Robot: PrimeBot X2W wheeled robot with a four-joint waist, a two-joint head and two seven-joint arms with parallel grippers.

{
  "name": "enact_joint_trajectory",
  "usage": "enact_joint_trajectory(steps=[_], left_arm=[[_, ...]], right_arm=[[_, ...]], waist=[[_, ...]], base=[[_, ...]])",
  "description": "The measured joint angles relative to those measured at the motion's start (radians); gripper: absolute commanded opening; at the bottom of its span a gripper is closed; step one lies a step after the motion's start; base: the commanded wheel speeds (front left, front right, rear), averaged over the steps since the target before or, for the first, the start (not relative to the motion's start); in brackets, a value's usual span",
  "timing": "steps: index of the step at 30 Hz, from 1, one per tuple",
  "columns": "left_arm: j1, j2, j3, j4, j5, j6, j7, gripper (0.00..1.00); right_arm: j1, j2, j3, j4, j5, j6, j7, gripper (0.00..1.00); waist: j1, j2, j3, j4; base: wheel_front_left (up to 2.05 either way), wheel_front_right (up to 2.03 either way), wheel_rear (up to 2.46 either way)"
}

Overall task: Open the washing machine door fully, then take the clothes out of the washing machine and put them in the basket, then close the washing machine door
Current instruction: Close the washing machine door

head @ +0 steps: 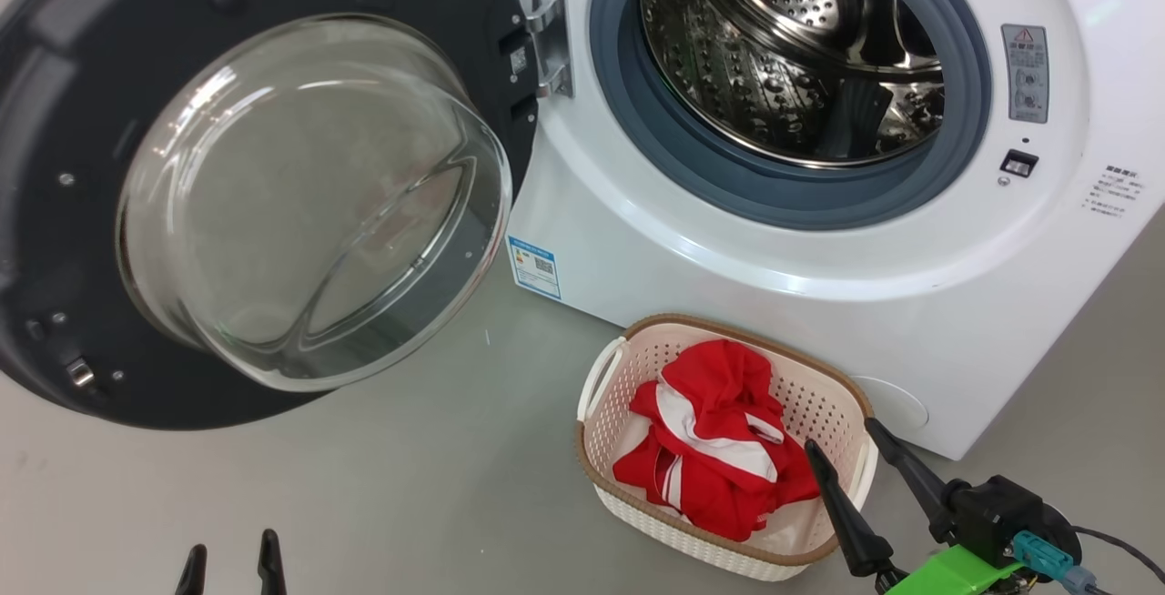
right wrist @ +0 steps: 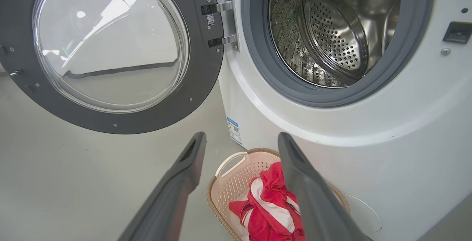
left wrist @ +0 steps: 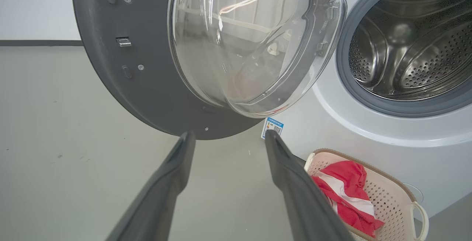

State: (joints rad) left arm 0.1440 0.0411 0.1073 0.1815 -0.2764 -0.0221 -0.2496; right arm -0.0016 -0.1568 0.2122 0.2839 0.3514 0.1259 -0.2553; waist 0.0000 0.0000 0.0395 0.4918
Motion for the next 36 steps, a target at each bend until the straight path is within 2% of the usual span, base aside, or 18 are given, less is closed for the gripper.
enact_joint_trajectory(steps=[12, 13, 14, 15, 16, 18, 20, 24, 27, 30, 36], left_arm=[[0.003, 0.000, 0.002, -0.031, -0.021, 0.006, 0.000, 1.00], [0.003, 0.000, 0.003, -0.040, -0.038, 0.005, 0.000, 0.85], [0.003, 0.000, 0.006, -0.050, -0.057, 0.005, 0.000, 0.48], [0.002, 0.000, 0.011, -0.064, -0.064, 0.002, 0.000, 0.31], [0.002, 0.000, 0.020, -0.082, -0.063, -0.008, 0.000, 0.00], [-0.017, -0.002, 0.075, -0.145, -0.068, -0.040, 0.000, 0.00], [-0.034, -0.002, 0.105, -0.170, -0.069, -0.049, 0.000, 0.00], [-0.153, 0.019, 0.217, -0.254, -0.068, -0.091, -0.005, 0.00], [-0.249, 0.082, 0.270, -0.257, -0.073, -0.102, -0.007, 0.00], [-0.368, 0.158, 0.310, -0.223, -0.143, -0.102, -0.008, 0.00], [-0.588, 0.330, 0.322, -0.113, -0.254, -0.102, -0.009, 0.00]], right_arm=[[-0.019, -0.002, 0.021, 0.009, 0.009, 0.000, 0.000, 1.00], [-0.019, -0.002, 0.021, 0.009, 0.009, 0.000, 0.000, 1.00], [-0.019, -0.002, 0.021, 0.009, 0.009, 0.000, 0.000, 1.00], [-0.019, -0.002, 0.020, 0.009, 0.009, 0.000, 0.000, 1.00], [-0.019, -0.002, 0.020, 0.009, 0.009, 0.000, 0.000, 1.00], [-0.019, -0.002, 0.016, 0.008, 0.009, 0.000, 0.000, 1.00], [-0.019, -0.001, 0.015, 0.008, 0.009, 0.000, 0.000, 1.00], [-0.019, 0.002, 0.001, 0.006, 0.009, 0.000, 0.000, 1.00], [-0.019, 0.004, -0.006, 0.005, 0.008, 0.000, 0.000, 1.00], [-0.019, 0.005, -0.011, 0.001, 0.008, 0.000, 0.000, 1.00], [-0.022, 0.003, -0.017, -0.003, -0.002, 0.000, 0.000, 1.00]], waist=[[0.0001, 0.0000, -0.015, 0.007], [0.0000, 0.0000, -0.014, 0.007], [0.0000, 0.0000, -0.013, 0.007], [0.0000, 0.0000, -0.012, 0.007], [0.0000, 0.0000, -0.011, 0.007], [0.0000, 0.0000, -0.007, 0.007], [0.0000, 0.0000, -0.005, 0.007], [0.0000, 0.0000, 0.003, 0.006], [0.0000, 0.0000, 0.008, 0.005], [0.0000, 0.0000, 0.018, 0.002], [0.0000, 0.0000, 0.053, -0.015]], base=[[0.00, 0.00, 0.00], [0.00, 0.00, 0.00], [0.00, 0.00, 0.00], [0.00, 0.00, 0.00], [0.00, 0.00, 0.00], [0.00, 0.00, 0.00], [0.00, 0.00, 0.00], [0.00, 0.00, 0.00], [0.00, 0.00, 0.00], [0.00, 0.00, 0.00], [0.00, 0.00, 0.00]])
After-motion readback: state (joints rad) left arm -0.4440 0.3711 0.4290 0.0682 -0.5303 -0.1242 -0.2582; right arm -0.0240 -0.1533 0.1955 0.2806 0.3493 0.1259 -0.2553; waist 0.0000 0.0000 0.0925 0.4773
